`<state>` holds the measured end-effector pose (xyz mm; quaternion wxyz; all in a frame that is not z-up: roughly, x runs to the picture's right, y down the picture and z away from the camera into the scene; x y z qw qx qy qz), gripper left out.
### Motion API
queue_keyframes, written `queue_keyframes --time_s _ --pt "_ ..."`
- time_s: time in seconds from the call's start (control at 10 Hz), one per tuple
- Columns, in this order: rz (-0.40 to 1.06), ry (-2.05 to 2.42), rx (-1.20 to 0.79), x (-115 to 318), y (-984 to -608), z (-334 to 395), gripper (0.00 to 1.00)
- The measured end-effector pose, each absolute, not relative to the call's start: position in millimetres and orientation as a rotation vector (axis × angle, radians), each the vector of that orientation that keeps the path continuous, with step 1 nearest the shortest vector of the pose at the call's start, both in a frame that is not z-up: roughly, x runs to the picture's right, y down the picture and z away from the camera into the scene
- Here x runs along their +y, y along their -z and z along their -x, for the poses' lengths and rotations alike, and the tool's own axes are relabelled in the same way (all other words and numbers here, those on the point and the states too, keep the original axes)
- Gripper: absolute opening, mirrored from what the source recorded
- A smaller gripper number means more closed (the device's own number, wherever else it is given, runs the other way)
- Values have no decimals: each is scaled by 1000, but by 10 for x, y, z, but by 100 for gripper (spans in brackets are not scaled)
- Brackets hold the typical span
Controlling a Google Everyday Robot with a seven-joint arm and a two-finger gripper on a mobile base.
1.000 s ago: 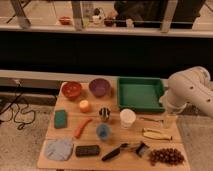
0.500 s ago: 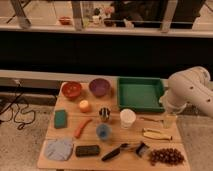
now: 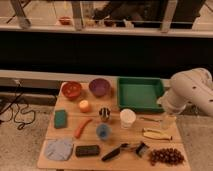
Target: Place pepper in tray
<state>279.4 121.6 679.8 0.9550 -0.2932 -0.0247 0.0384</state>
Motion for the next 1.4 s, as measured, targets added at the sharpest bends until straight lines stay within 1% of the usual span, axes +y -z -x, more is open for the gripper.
queue_keyframes --time_s 0.4,0.8,1.4 --pt "594 -53 -161 1314 -6731 -2418 80" --pt "574 -1 -232 1486 -6667 -2009 80" --pt "574 0 -234 1497 -6666 -1990 80"
